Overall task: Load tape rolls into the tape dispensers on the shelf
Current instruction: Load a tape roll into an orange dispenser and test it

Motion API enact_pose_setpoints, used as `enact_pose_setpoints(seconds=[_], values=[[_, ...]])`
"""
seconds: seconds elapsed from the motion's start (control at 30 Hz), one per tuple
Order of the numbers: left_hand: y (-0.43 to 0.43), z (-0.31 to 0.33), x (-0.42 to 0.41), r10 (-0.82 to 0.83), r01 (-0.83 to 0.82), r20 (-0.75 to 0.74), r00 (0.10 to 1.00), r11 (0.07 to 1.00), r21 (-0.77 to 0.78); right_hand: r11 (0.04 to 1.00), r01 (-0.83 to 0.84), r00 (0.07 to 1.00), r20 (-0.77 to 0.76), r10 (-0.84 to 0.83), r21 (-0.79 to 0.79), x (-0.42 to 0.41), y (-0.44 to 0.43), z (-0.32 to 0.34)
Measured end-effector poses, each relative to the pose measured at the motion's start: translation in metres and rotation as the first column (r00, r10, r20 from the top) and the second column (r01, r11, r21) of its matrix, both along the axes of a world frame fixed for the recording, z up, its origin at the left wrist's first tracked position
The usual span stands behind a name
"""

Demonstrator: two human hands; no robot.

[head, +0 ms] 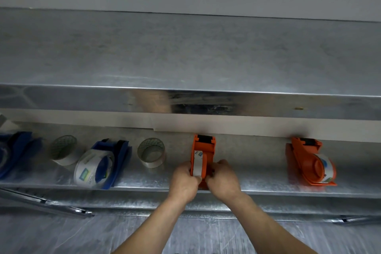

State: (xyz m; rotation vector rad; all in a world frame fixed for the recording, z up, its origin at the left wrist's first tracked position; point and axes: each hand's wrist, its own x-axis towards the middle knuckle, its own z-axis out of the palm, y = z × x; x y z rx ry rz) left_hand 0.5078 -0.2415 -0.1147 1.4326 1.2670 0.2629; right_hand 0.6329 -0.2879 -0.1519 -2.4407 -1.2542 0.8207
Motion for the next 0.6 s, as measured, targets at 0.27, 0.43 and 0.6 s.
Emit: enact_pose_setpoints(seconds=[0.27, 0.43, 0.6], values=[[0.060, 0.055, 0.029, 0.081, -0.080, 0.088, 0.993, 0.997, -0.016, 0.986, -0.148, 0.982, 0.108, 0.155, -0.071, -0.002, -0.007, 0.007], [0.058, 0.047, 0.028, 0.069, -0.066, 0.068, 0.995, 0.997, -0.045, 0.982, -0.180, 0.974, 0.131, 0.186, -0.062, -0.003, -0.012, 0.006], [0.057, 0.049, 0.029, 0.076, -0.074, 0.057, 0.995, 0.996, -0.041, 0.983, -0.173, 0.979, 0.102, 0.178, -0.059, 0.000, -0.010, 0.006]])
